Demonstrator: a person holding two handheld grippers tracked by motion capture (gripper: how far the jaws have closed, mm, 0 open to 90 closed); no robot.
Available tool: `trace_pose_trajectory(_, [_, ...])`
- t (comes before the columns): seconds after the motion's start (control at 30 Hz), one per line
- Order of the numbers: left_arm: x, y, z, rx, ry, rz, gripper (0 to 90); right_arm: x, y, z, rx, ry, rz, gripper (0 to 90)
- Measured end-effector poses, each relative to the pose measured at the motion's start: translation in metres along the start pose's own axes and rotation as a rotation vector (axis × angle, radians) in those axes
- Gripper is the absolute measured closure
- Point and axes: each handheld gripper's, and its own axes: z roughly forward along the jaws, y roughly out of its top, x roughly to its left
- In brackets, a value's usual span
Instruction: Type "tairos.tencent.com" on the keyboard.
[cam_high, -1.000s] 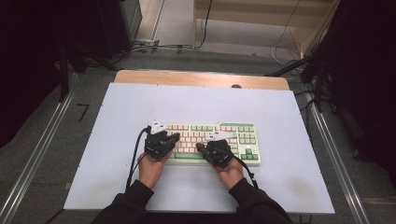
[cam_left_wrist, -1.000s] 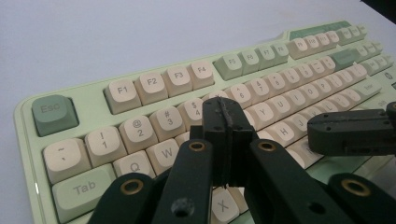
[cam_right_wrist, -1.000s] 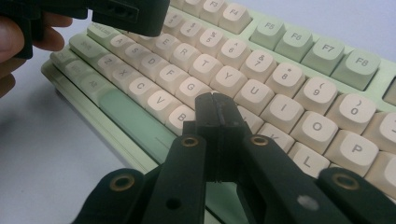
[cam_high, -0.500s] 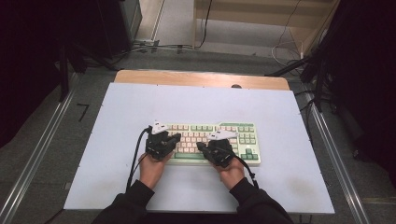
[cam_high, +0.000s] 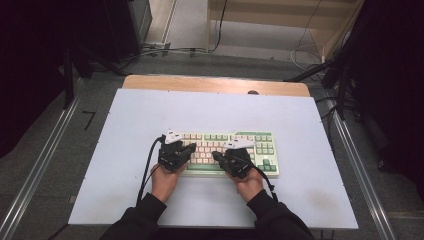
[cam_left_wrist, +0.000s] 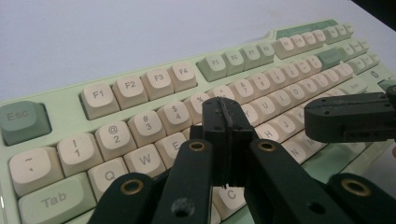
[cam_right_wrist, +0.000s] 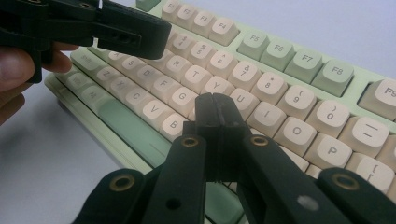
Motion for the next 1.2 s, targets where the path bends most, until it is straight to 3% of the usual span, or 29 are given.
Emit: trace_pose_trajectory(1.2, [-0.009,0.004,0.023,0.029,-0.006,0.018,90.0,-0.003,0.001,-0.002,-0.006,-0.003,0.015,87.9])
